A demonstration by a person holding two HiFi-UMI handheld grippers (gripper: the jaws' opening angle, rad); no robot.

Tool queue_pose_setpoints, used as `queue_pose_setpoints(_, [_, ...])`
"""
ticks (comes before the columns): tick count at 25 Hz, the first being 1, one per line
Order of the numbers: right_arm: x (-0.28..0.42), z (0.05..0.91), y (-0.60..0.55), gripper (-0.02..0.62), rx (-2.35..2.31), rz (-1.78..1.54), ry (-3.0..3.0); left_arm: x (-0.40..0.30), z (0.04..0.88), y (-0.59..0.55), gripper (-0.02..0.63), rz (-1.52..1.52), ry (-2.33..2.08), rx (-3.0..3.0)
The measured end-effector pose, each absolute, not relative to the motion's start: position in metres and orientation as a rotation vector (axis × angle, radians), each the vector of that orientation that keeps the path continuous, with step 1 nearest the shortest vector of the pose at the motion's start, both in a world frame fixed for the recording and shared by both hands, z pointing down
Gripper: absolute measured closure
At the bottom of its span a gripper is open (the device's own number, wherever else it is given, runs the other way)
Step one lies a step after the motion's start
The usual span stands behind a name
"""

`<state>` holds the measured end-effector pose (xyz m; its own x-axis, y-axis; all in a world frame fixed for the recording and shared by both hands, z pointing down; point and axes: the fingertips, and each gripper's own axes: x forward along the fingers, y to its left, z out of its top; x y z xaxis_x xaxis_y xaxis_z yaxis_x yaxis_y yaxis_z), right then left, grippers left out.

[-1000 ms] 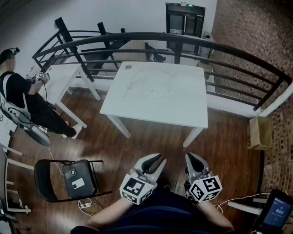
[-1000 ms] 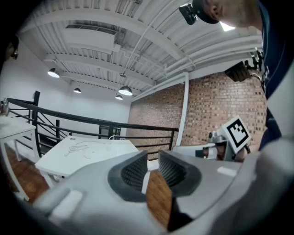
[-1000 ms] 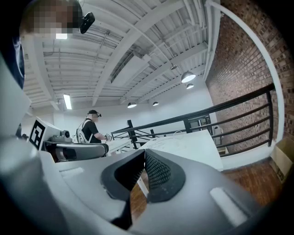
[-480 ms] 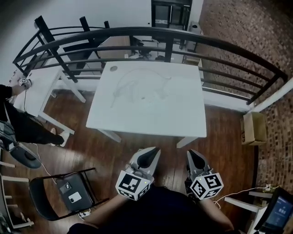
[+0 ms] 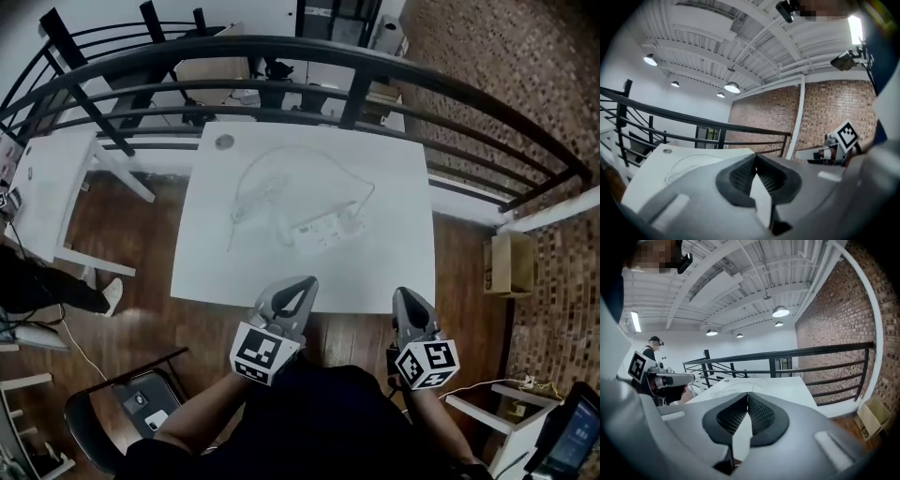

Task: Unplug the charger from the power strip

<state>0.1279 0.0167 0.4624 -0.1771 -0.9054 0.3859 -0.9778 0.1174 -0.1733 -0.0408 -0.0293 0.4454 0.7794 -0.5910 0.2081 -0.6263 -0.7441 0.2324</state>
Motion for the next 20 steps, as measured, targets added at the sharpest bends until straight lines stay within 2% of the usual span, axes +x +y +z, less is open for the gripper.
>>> queue_pose_setpoints(8, [0.121,0.505,-0.047,0.579,1.792,0.561,-2.148,-0.051,0.487,-0.087,0.589,0.306,-1.02,2.633])
queue_pose_setpoints(11, [0.116,0.524,-0.071,0.529,1.727,0.622,-2.178,-0.047,0.502,-0.104,0.534,0.377,-1.057,2.601])
queue_pose_setpoints(17, [0.112,0.548,-0.103,0.418,1.624,0.699,-2.213,-0.039,0.528,-0.113,0.471,0.51,-1.11,2.532])
queue_pose_setpoints(20, [0.111,0.562,-0.119,0.358,1.587,0.714,-2.205,-0.028,0.545,-0.118,0.402,0.554,-1.076,2.534])
